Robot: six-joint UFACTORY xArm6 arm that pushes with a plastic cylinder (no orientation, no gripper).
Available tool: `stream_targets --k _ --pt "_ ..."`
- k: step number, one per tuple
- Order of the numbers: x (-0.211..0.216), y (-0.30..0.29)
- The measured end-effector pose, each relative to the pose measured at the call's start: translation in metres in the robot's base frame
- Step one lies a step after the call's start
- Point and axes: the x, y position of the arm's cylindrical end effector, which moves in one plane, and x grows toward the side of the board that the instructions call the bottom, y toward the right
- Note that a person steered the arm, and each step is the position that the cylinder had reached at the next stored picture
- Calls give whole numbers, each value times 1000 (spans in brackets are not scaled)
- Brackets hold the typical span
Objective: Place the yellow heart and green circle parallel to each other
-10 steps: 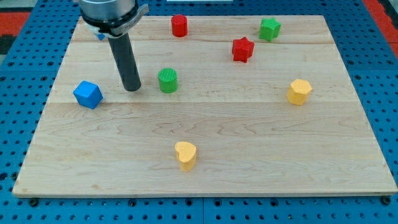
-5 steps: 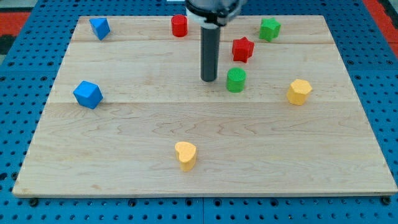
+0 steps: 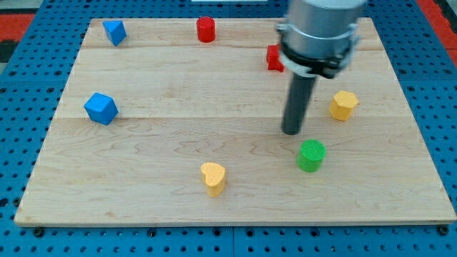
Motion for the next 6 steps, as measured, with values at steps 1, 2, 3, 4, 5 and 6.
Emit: stream_targets --k 1,2,3,4,5,6 --pt "37 -15" --pt "53 29" --pt "56 76" --pt "41 78" --pt "70 116" --pt "74 100"
